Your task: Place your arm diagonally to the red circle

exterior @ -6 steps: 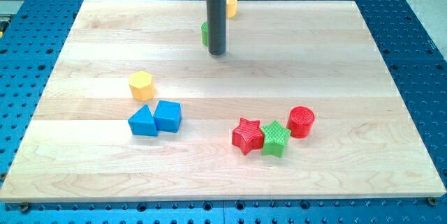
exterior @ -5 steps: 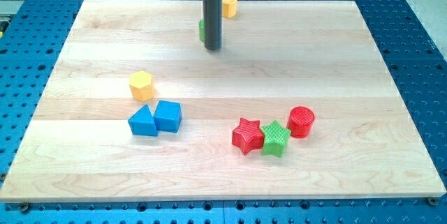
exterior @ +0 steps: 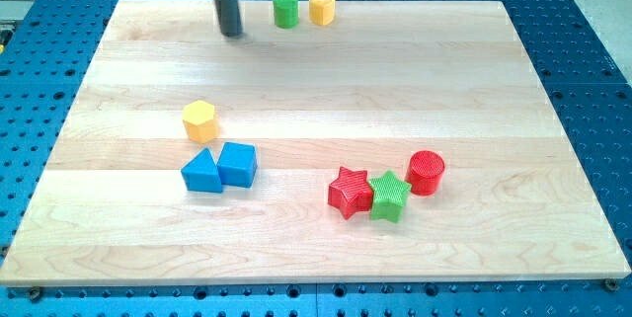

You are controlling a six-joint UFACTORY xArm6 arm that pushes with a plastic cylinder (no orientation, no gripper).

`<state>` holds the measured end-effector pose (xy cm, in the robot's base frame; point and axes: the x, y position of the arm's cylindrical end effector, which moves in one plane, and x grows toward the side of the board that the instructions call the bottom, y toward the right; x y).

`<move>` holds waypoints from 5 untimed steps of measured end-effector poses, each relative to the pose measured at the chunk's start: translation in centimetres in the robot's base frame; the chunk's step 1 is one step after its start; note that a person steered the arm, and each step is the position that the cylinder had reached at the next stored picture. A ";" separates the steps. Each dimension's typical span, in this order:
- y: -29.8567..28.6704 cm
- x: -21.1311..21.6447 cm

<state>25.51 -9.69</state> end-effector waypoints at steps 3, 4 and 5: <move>3.5 0.0; 6.1 0.0; 6.1 0.0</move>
